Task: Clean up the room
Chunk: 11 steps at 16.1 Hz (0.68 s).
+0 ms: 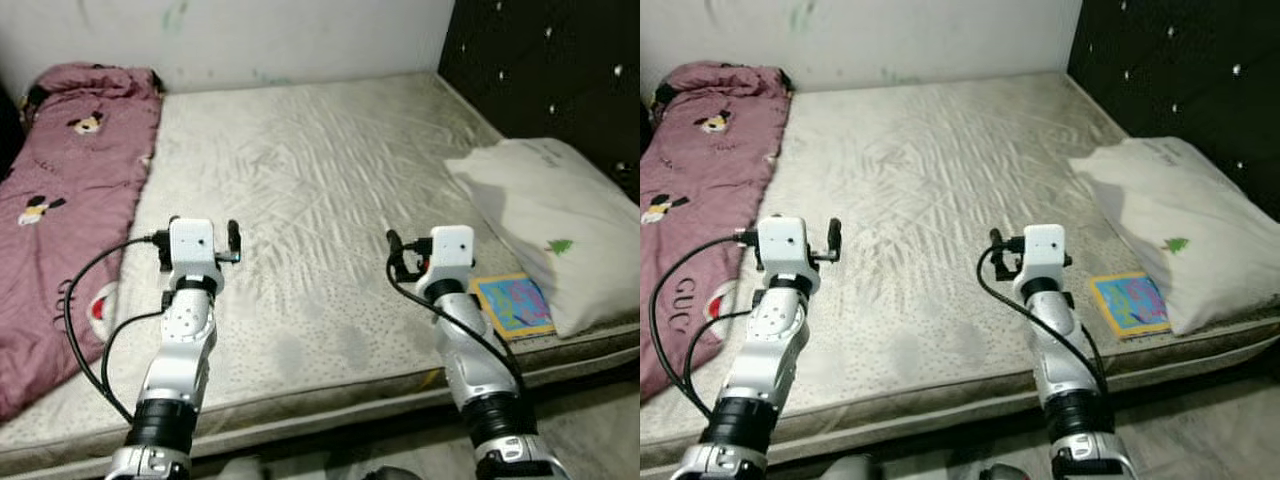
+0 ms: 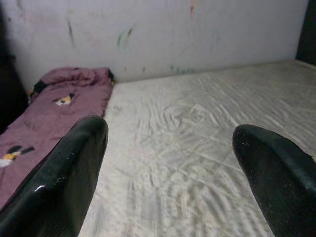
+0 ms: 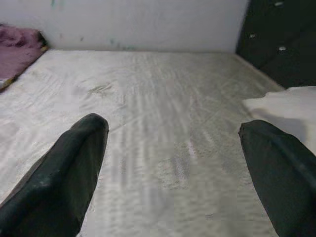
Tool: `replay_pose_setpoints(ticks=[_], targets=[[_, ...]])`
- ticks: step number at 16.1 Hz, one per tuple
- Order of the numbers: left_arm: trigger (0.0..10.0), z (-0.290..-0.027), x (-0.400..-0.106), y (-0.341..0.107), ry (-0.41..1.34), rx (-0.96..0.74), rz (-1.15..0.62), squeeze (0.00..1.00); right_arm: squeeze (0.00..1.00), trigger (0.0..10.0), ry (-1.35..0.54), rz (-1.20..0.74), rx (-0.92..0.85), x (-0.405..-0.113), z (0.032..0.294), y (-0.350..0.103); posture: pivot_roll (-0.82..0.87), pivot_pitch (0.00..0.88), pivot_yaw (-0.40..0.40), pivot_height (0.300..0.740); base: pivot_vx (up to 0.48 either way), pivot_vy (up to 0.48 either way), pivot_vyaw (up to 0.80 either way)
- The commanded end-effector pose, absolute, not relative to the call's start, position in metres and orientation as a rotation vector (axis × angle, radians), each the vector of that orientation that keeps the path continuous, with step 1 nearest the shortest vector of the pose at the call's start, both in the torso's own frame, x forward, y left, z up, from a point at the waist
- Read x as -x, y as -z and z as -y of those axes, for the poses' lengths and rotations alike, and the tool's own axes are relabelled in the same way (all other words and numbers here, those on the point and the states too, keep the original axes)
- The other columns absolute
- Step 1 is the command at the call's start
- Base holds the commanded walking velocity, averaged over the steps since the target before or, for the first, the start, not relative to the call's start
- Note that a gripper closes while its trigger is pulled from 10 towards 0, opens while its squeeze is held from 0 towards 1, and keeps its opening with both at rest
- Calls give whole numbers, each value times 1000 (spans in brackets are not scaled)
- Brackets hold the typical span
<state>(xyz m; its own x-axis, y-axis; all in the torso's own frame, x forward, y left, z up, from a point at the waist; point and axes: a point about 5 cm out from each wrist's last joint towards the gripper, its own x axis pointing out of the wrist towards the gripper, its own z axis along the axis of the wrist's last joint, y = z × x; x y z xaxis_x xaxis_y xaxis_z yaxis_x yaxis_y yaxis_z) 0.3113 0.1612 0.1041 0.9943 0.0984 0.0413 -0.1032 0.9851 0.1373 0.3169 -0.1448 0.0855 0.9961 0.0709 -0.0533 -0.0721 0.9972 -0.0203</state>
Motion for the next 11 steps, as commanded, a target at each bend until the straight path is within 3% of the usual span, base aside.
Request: replay_pose_setpoints(ticks=[1, 3, 7, 11], targets=[[10000, -170, -311, -108, -126, -162, 54, 0, 0, 10000, -103, -23, 19, -320, 134, -93, 30, 0, 2, 740, 0, 0, 444], [10000, -169, -312, -106, -127, -124, 32, 0, 0, 10000, -102, -22, 16, -321, 134, -94, 29, 0, 1, 740, 0, 154, 587], [10000, -171, -313, -106, -127, -128, 30, 0, 0, 10000, -107, -19, 23, -321, 133, -94, 31, 0, 2, 740, 0, 480, 800], [10000, -170, -313, -105, -123, -130, 29, 0, 0, 10000, -97, -24, 24, -321, 134, -93, 30, 0, 4, 740, 0, 480, 103]])
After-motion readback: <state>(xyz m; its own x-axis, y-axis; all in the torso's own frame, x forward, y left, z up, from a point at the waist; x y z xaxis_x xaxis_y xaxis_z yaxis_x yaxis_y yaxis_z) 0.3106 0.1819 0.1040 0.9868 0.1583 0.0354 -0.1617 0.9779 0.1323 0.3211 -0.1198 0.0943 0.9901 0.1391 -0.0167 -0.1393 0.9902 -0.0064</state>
